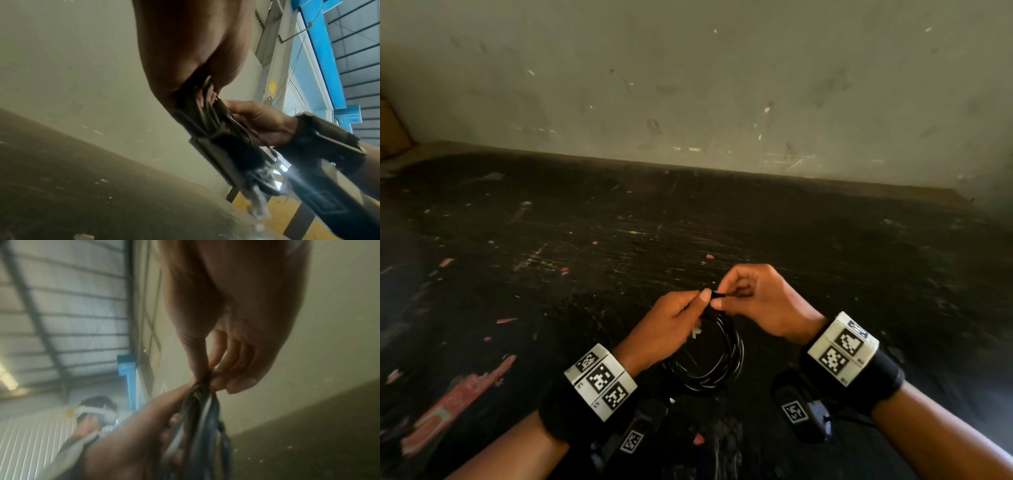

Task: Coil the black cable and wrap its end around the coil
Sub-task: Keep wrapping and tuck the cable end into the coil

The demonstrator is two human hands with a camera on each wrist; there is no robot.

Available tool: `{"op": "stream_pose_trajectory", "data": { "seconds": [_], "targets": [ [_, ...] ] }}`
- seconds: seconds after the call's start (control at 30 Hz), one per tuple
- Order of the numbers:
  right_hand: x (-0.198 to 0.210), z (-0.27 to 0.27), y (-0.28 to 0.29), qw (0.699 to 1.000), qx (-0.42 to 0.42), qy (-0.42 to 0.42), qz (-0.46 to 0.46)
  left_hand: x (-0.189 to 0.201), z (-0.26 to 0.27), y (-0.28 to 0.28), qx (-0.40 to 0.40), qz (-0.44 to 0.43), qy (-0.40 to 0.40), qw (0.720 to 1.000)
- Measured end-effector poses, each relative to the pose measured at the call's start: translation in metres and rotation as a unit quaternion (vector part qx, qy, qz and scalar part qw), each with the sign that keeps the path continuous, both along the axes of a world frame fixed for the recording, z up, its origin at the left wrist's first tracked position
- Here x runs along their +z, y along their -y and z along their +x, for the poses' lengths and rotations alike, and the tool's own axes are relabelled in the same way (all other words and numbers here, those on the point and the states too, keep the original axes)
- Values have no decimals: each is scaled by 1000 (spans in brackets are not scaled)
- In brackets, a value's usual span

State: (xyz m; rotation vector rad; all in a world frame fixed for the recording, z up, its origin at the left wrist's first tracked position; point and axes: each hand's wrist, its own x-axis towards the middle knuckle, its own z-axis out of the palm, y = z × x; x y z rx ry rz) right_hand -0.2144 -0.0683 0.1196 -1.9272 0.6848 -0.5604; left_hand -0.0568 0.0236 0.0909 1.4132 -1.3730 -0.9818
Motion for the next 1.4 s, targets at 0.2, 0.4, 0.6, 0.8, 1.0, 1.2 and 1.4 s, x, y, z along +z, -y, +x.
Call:
{"op": "stream_pose_trajectory", "data": {
  "seconds": [0.2, 0.4, 0.6, 0.8, 1.0, 1.2, 1.4],
  "targets": [
    [-5, -12, -3, 994, -53, 18, 92, -3, -4, 4, -19, 14, 6, 1000],
    [-11, -26, -12, 992, -99, 8, 74, -11, -17, 10, 16, 2, -6, 1000],
    [-13, -41, -15, 987, -139, -4, 84, -12, -29, 17, -3, 17, -17, 1000],
    [-18, -57, -15, 985, -164, -8, 47, -4, -32, 18, 42, 20, -37, 998],
    [-18, -59, -13, 989, -146, -9, 10, -2, -32, 28, -78, 35, 3, 996],
    [-20, -57, -9, 990, -139, 0, -2, -9, -33, 31, -67, 43, -21, 997],
    [-20, -53, 1, 987, -148, 20, 52, -5, -31, 34, -67, 51, -57, 995]
  ]
}}
